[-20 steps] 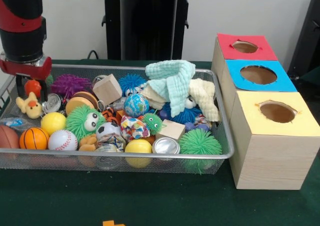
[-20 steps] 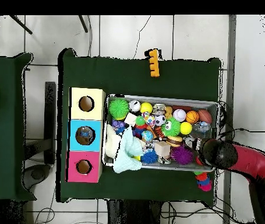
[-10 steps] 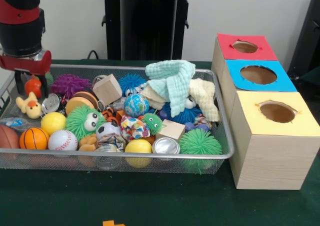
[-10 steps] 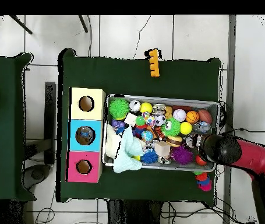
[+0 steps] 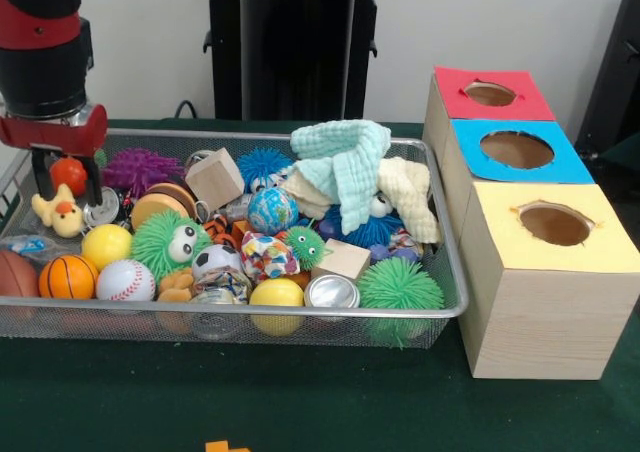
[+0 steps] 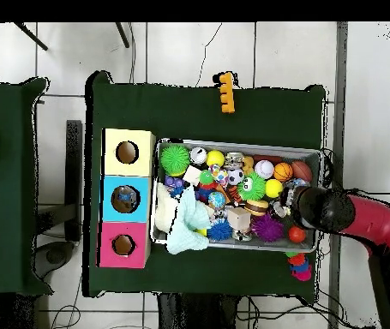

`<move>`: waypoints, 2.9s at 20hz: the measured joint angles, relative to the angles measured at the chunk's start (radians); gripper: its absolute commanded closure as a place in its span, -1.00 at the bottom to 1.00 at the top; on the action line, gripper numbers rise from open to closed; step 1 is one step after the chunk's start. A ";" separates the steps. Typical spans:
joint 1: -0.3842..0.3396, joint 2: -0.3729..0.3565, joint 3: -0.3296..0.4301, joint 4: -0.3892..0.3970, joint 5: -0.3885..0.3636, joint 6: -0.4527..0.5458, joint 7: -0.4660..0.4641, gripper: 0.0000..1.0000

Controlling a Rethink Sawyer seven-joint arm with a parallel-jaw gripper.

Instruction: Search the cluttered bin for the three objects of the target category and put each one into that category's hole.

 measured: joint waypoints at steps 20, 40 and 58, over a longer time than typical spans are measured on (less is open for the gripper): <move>0.015 0.107 0.052 -0.263 0.038 0.195 0.000 -1.00; 0.032 0.119 0.047 -0.289 0.054 0.195 0.000 -1.00; 0.083 0.226 0.048 -0.399 0.012 0.175 0.000 -1.00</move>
